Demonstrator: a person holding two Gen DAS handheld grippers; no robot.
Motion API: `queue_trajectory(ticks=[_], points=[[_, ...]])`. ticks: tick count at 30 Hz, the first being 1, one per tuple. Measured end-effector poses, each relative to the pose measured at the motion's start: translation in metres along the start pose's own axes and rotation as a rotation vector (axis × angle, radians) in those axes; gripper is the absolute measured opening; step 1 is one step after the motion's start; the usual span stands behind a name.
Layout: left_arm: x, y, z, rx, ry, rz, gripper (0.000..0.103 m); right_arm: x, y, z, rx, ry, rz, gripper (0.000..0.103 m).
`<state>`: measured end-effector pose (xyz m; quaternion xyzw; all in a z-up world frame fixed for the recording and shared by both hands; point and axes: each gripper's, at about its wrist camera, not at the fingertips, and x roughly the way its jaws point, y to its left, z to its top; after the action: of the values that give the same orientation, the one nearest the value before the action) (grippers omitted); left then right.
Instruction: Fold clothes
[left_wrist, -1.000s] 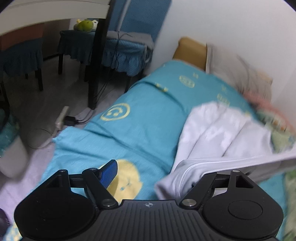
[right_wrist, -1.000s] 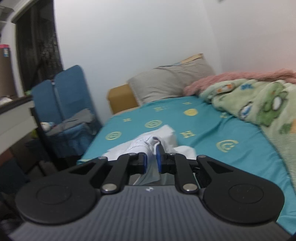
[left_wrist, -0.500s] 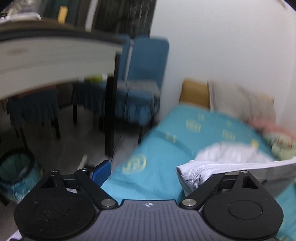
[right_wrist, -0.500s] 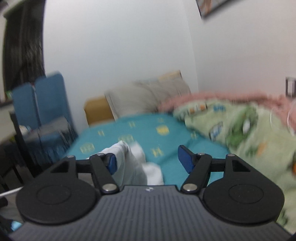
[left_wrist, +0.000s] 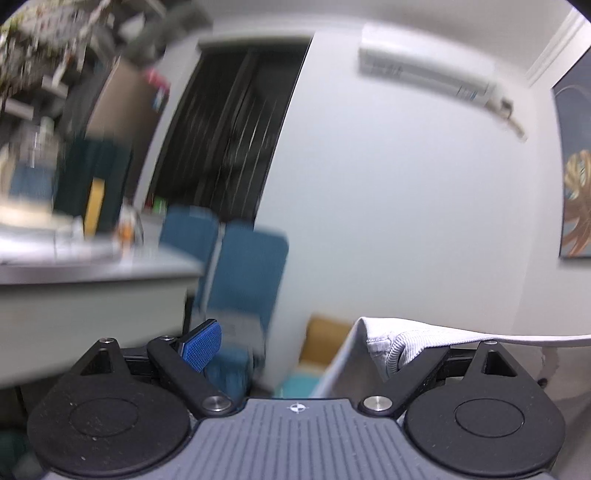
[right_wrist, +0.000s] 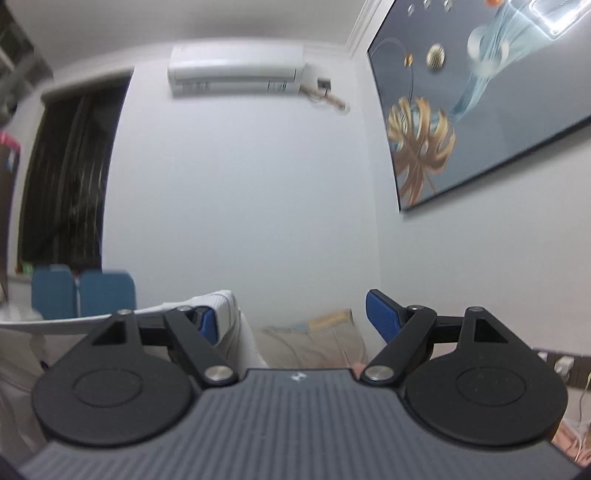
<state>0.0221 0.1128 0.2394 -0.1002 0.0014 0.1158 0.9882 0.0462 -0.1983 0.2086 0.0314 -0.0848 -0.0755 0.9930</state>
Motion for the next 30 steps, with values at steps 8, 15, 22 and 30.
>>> queue_trajectory(ticks=[8, 15, 22, 30], points=[[-0.103, -0.019, 0.100, 0.031, -0.183, -0.031, 0.093, -0.071, -0.025, 0.116, 0.124, -0.069, 0.086, 0.080], [-0.182, -0.025, 0.172, -0.027, -0.237, -0.040, 0.093, -0.132, -0.031, 0.187, 0.101, -0.130, 0.126, 0.080], [-0.233, -0.034, 0.223, -0.013, -0.267, -0.061, 0.093, -0.162, -0.035, 0.229, 0.078, -0.162, 0.114, 0.080], [-0.172, -0.034, 0.187, 0.018, -0.170, -0.056, 0.093, -0.127, -0.032, 0.198, 0.091, -0.060, 0.104, 0.081]])
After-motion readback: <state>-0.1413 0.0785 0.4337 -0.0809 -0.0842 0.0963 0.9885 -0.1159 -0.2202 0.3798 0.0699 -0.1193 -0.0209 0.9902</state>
